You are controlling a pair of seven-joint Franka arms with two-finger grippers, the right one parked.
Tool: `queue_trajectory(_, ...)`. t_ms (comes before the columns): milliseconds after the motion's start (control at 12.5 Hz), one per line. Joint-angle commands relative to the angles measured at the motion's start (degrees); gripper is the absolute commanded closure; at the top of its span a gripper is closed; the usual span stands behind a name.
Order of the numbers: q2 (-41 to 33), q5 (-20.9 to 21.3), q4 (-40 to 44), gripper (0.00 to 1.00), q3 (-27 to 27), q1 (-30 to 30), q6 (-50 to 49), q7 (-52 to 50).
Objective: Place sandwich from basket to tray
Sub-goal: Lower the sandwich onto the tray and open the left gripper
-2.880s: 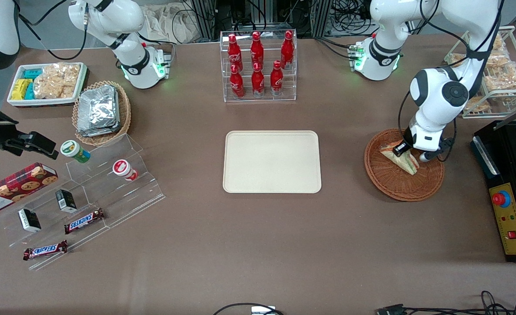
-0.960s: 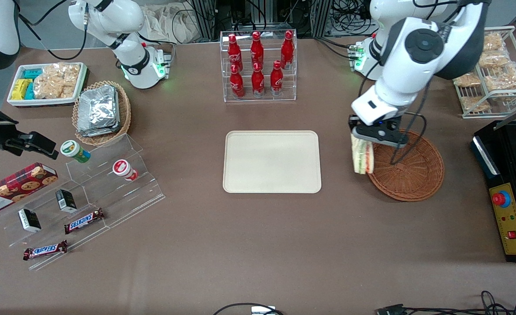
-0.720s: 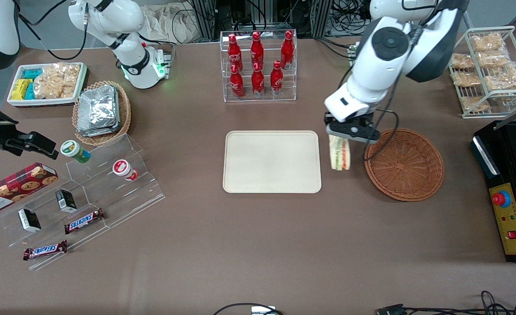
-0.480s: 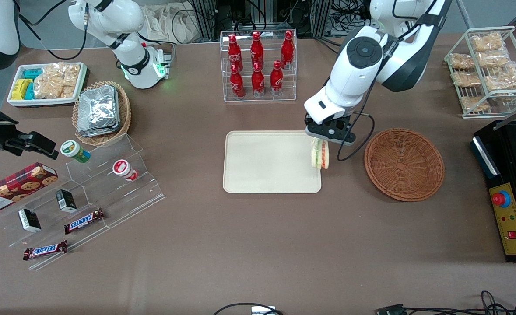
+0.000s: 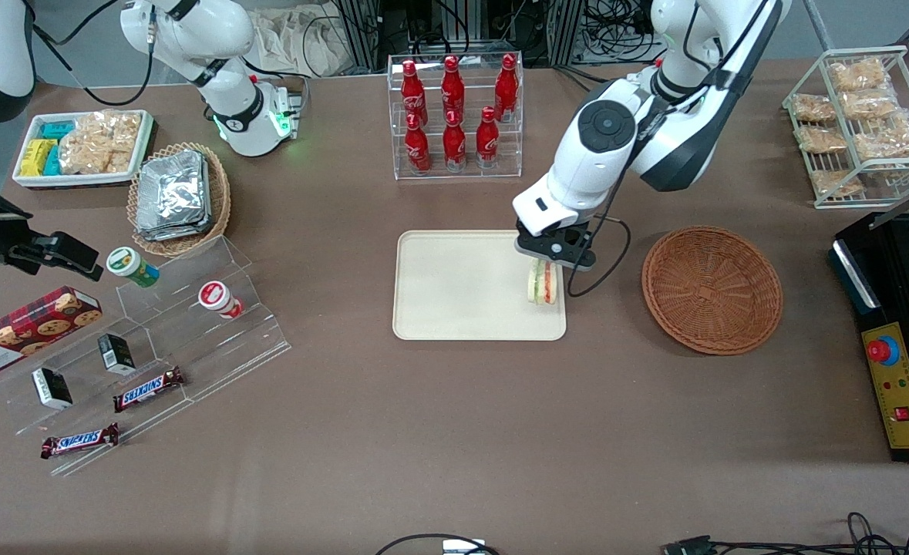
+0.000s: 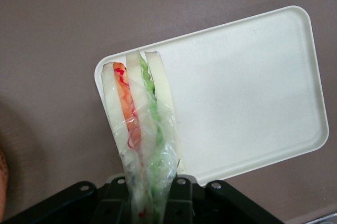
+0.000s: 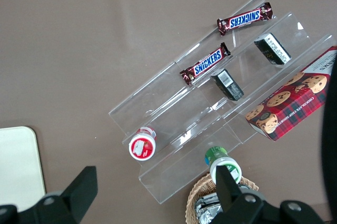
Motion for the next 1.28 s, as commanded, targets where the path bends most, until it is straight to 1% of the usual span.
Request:
queue_trajectory(0,3.0,4.4,-0.8,0.80,0.0,-2.3,2.6,-5.1)
queue_trajectory(320,8.1,11.4,-2.1,0.80,0.1,-2.4,6.8,-10.4)
queue_trajectory(560,11.7,15.2,-1.9,0.80,0.3,-2.4,7.3,-12.3)
queue_trajectory(720,13.4,16.9,-1.9,0.80,0.3,-2.4,8.2,-13.8)
queue_trajectory(880,15.4,20.7,-1.9,0.79,0.3,-2.9,8.2,-15.6)
queue_trajectory(1040,17.6,25.2,-1.9,0.79,0.4,-3.6,9.3,-20.1)
queue_trajectory(1120,18.2,26.6,-2.0,0.79,0.4,-3.7,9.3,-21.8)
queue_trajectory(1200,18.4,26.9,-2.0,0.79,0.4,-3.7,9.3,-22.2)
